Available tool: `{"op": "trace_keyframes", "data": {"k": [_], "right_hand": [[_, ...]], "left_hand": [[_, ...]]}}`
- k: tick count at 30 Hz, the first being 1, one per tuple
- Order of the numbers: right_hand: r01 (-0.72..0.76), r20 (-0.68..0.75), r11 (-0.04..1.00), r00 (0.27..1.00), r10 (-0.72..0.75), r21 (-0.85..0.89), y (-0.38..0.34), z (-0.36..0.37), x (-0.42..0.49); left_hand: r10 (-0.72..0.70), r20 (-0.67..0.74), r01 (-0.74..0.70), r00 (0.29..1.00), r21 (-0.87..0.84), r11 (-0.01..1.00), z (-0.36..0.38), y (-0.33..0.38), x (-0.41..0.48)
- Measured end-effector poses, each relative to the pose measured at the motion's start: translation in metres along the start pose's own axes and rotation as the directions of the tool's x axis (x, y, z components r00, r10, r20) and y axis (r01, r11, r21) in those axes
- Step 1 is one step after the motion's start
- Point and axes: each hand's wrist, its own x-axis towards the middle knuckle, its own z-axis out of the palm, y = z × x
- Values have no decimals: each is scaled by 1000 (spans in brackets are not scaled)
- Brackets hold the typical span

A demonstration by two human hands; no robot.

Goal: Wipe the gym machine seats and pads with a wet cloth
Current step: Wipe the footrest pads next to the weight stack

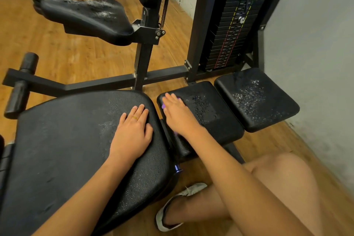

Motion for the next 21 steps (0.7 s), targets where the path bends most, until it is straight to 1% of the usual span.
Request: {"op": "trace_keyframes", "data": {"k": [2,4,6,9,12,15,19,21], "right_hand": [[-22,14,1000,1000,22,17,-1,3,27],[-2,-3,1000,1000,2,-8,-1,1,24],[13,-6,1000,1000,-13,-23,0,-1,-9],[44,-39,998,998,-45,-33,3,-4,-86],[46,11,996,999,-45,-75,7,-5,-119],[12,-17,999,1000,-12,-44,3,-1,-82],[-41,-37,995,999,38,-88,3,5,12],[-72,-44,994,997,68,-88,1,5,43]], "left_hand": [[2,-2,-2,1000,-6,1000,-1,0,-1],[11,-2,-11,1000,-4,1000,-2,0,-2],[15,-7,-15,1000,5,1000,-3,-1,-4],[22,-35,-22,999,-8,1000,-3,-1,-1],[14,-34,-15,999,-17,1000,1,-1,2],[9,-29,-10,1000,-34,999,6,-2,2],[7,-11,-7,1000,-41,999,5,-3,3],[13,-5,-14,1000,-38,999,5,-4,3]]}}
